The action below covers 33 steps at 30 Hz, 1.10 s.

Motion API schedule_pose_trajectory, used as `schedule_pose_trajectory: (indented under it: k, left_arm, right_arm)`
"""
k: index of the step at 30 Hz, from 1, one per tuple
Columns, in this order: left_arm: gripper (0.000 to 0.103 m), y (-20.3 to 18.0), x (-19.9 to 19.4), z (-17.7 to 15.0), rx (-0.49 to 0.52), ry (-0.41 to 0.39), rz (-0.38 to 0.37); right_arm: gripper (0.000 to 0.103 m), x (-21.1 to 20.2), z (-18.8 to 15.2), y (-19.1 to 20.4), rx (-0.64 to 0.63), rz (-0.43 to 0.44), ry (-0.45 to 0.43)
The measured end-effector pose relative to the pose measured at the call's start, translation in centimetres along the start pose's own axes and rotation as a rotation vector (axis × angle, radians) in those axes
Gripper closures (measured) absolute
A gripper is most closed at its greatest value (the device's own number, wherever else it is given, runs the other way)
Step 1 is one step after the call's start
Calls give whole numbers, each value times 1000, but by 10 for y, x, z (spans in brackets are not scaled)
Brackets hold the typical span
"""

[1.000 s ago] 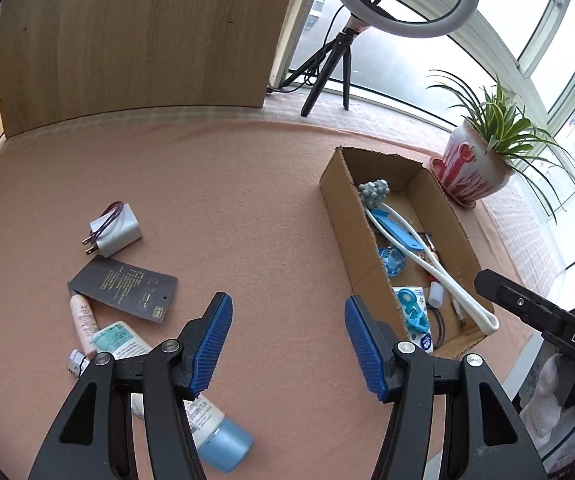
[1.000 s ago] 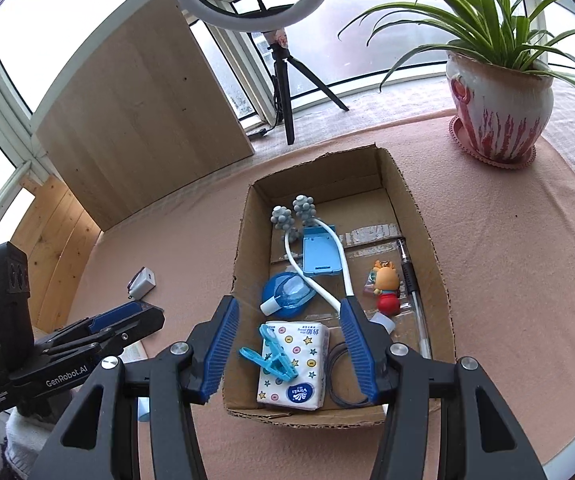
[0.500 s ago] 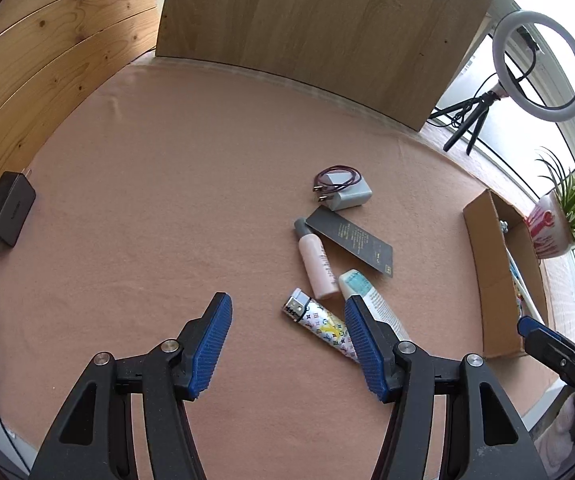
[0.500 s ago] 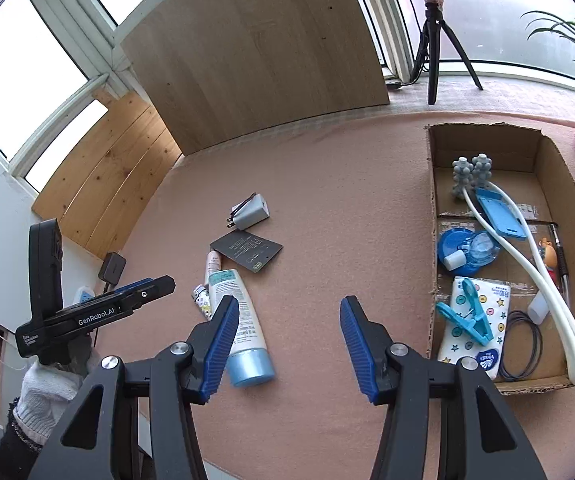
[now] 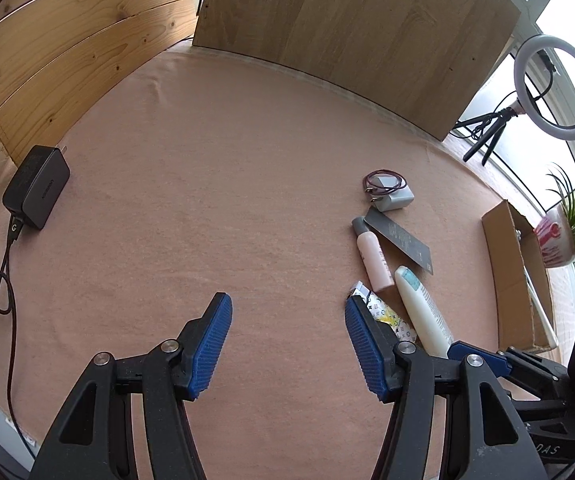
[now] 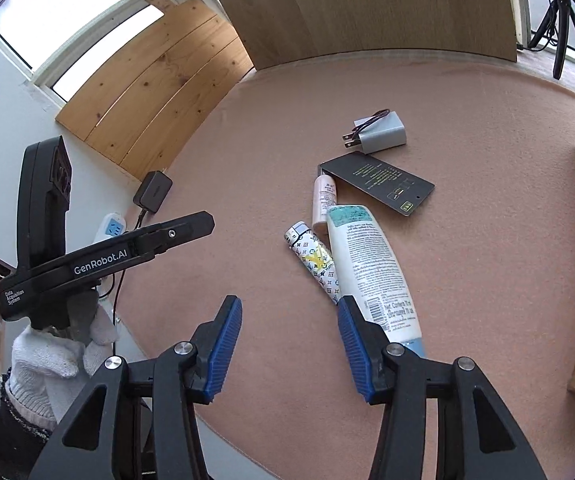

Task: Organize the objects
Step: 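Move both tools back to the white lotion tube on the table, then grasp the white lotion tube with the right gripper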

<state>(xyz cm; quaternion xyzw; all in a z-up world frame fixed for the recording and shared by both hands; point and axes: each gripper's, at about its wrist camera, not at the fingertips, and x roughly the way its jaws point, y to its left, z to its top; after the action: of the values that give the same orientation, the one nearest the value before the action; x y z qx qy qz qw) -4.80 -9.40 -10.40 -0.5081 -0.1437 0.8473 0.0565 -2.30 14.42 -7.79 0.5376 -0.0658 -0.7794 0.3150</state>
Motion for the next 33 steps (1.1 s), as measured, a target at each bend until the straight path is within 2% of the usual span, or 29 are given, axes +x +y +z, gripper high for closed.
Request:
schedule_pose_trajectory:
  k: [2, 6, 9, 12, 17, 22, 33]
  left_arm:
    - [40, -1, 1, -2, 7, 6, -10]
    - [40, -13, 7, -11, 35, 33, -37]
    - [40, -28, 14, -17, 63, 65, -71]
    - [40, -47, 20, -24, 98, 91, -103]
    - [33, -85, 29, -38, 179, 142, -159]
    - [25, -111, 35, -50, 242, 168, -179]
    - [25, -122, 50, -51, 270, 188, -160]
  right_arm:
    - [60, 8, 0, 3, -2, -3, 14]
    - [62, 6, 5, -1, 24, -41, -25]
    - [62, -1, 11, -16, 60, -70, -54]
    - [62, -1, 14, -38, 108, -83, -44]
    - [62, 11, 13, -72, 188, -45, 21]
    - [62, 21, 6, -91, 263, 23, 65]
    - [63, 26, 1, -75, 240, 143, 103]
